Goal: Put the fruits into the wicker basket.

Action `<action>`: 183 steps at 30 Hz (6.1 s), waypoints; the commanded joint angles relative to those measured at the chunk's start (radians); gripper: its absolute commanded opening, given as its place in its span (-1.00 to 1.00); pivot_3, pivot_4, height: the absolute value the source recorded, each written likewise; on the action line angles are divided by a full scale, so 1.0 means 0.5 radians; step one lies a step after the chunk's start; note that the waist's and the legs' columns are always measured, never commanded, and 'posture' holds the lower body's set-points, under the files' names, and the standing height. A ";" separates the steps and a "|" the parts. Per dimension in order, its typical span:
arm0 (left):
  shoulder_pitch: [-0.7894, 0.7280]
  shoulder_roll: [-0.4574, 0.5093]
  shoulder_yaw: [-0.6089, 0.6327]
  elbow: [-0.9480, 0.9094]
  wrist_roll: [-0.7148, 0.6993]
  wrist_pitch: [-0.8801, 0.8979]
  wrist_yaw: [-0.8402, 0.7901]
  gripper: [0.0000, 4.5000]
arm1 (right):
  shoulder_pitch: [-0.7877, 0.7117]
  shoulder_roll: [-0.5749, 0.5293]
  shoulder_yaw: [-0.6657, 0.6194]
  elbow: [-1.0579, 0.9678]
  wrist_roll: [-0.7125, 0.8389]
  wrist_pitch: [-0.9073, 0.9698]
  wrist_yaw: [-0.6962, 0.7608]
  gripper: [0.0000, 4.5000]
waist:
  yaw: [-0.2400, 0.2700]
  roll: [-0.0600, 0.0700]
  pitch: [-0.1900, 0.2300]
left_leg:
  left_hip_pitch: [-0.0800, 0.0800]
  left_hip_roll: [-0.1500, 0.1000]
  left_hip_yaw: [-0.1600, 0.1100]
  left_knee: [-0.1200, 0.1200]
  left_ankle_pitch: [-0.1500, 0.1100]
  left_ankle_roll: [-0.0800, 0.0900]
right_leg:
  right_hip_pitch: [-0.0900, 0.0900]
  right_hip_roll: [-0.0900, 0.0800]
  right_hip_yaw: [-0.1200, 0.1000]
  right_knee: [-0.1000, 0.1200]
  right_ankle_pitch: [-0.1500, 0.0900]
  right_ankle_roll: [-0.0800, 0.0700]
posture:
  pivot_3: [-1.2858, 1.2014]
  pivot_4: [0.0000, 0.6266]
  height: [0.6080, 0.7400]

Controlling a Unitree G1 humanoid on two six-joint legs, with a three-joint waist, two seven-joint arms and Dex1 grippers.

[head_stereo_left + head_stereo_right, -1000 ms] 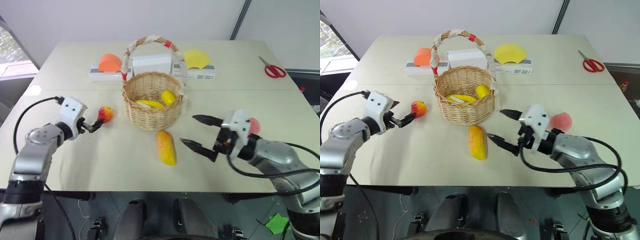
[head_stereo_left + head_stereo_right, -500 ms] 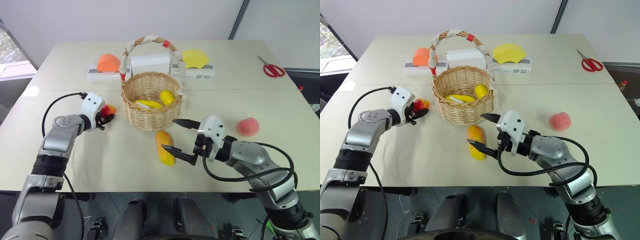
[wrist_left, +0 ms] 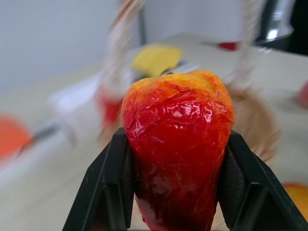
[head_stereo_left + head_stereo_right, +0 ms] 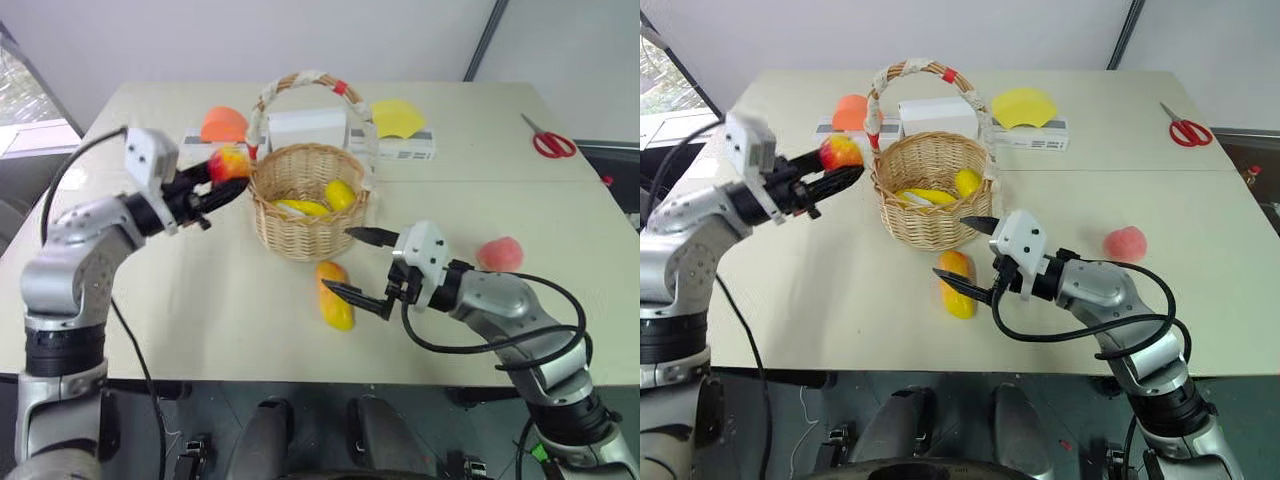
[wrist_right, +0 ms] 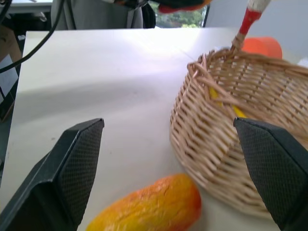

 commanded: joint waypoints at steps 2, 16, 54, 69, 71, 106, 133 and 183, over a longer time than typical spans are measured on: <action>-0.317 -0.134 -0.384 0.250 0.354 -0.102 0.138 -0.25 | -0.077 0.024 0.011 0.035 -0.014 0.053 -0.010 1.00 | -0.008 0.000 0.000 | 0.001 -0.001 0.001 -0.001 0.000 0.000 | 0.000 0.001 0.000 0.000 0.000 0.000 | 0.03 -0.52 1.00; -0.397 -0.167 -0.382 0.516 0.436 -0.272 -0.015 0.96 | -0.060 0.326 -0.210 0.020 0.331 1.197 -0.566 1.00 | -0.027 0.000 0.000 | -0.002 0.002 0.003 -0.001 0.001 0.000 | -0.009 0.003 0.002 0.005 0.000 0.000 | 0.03 -0.52 1.00; 0.734 0.250 0.137 -0.103 -0.033 -0.233 -0.289 1.00 | -0.569 0.481 -0.332 -0.181 0.660 1.818 -0.473 -0.46 | -0.040 0.003 0.001 | -0.002 0.005 0.004 -0.004 0.000 0.001 | -0.010 0.002 0.002 0.004 0.000 -0.001 | 0.03 -0.52 1.00; 0.793 0.096 0.145 -0.235 -0.146 -0.215 -0.192 1.00 | -1.438 0.631 -0.128 0.863 0.030 1.070 -0.720 -0.01 | -0.071 0.003 0.001 | -0.004 0.005 0.004 -0.008 0.000 0.000 | -0.014 -0.001 0.004 0.003 0.001 -0.003 | 0.03 -0.52 1.00; 0.806 0.077 0.138 -0.266 -0.155 -0.209 -0.174 1.00 | -1.445 0.653 -0.113 0.929 -0.024 1.005 -0.728 0.29 | -0.071 0.003 0.001 | -0.006 0.004 0.005 -0.009 0.000 0.000 | -0.016 -0.002 0.004 0.003 0.001 -0.003 | 0.03 -0.52 1.00; 0.420 -0.360 -0.584 -0.184 -0.050 -0.274 -0.283 1.00 | 0.078 -0.201 -0.937 0.808 -0.220 0.766 -0.640 0.97 | -0.014 0.003 -0.001 | -0.023 0.005 0.016 0.003 0.002 -0.001 | -0.036 0.008 0.010 0.015 0.005 -0.004 | 0.03 -0.52 1.00; 0.860 -0.163 -0.067 -0.414 -0.122 -0.270 -0.021 1.00 | -1.234 0.751 0.017 1.037 -0.323 0.447 -0.592 0.23 | -0.021 0.001 -0.001 | -0.031 -0.002 0.009 0.004 0.005 -0.005 | -0.046 -0.001 0.007 0.021 0.007 -0.005 | 0.03 -0.52 1.00; 0.675 -0.395 -0.178 -0.209 -0.165 -0.381 0.054 1.00 | -0.467 0.180 -1.167 1.073 -0.429 -0.212 -1.151 -0.93 | -0.011 0.002 -0.001 | -0.030 0.000 0.014 0.003 0.005 -0.005 | -0.046 0.003 0.008 0.021 0.008 -0.008 | 0.03 -0.52 1.00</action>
